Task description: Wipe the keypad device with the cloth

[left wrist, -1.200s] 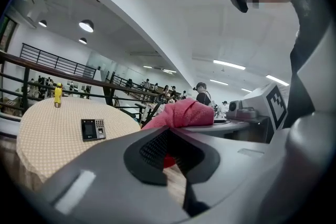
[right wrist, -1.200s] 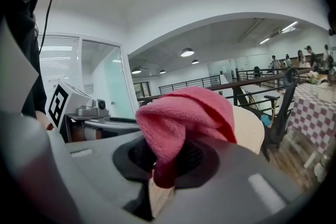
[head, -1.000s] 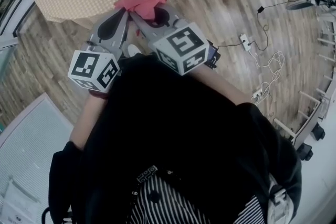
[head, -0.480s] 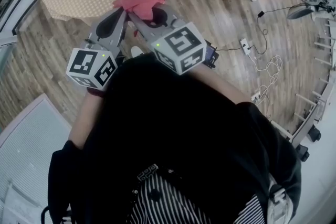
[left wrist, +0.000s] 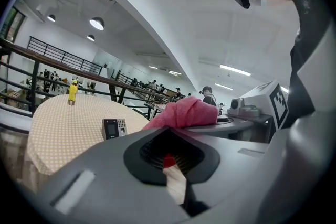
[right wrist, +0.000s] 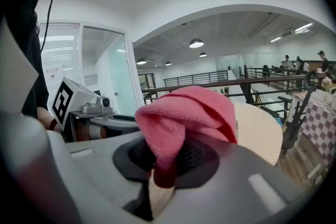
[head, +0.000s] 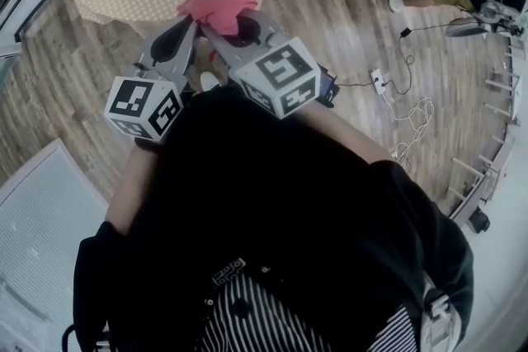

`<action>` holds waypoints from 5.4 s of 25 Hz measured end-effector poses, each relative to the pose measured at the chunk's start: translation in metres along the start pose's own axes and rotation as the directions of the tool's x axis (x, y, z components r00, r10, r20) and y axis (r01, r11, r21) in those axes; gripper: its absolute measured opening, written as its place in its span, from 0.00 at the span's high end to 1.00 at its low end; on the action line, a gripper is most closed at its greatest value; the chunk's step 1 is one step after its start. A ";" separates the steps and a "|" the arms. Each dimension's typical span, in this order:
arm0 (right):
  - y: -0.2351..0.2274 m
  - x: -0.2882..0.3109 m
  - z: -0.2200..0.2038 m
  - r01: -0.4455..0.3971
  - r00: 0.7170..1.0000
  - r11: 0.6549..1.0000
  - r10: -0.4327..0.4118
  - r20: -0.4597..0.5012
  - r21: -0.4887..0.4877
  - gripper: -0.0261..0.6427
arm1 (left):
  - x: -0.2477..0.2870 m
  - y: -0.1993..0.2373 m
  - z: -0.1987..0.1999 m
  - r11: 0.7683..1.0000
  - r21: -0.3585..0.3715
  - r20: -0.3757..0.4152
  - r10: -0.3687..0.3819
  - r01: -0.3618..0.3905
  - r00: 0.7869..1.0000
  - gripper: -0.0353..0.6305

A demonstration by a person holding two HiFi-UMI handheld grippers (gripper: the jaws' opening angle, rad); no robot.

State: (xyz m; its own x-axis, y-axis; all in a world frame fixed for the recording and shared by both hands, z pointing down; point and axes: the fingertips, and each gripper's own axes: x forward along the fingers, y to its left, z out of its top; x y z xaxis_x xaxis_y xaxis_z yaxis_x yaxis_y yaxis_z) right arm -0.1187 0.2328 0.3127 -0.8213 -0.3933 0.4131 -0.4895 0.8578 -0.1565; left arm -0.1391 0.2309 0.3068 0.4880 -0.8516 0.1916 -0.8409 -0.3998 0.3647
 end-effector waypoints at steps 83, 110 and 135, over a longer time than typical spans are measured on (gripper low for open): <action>-0.310 0.231 0.097 -0.224 0.974 0.952 0.225 0.016 0.208 0.86 | 0.309 0.227 0.100 0.983 0.023 -0.249 0.179 -0.179 0.952 0.94; -0.398 0.293 0.040 0.053 0.994 0.949 -0.020 -0.108 0.311 0.86 | 0.370 0.306 0.032 0.992 0.027 -0.447 0.120 -0.121 0.887 0.94; -0.376 0.327 -0.003 -0.025 0.972 0.948 0.097 -0.213 0.317 0.86 | 0.407 0.350 -0.044 0.997 0.025 -0.694 0.068 -0.070 0.716 0.94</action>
State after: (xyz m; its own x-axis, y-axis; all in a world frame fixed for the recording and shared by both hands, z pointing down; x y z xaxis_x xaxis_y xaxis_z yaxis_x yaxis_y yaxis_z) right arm -0.2023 -0.2178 0.5098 -0.7836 -0.2289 0.5775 -0.5364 0.7183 -0.4430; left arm -0.2246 -0.2405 0.5528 0.4553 -0.4015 0.7947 -0.8784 -0.3481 0.3274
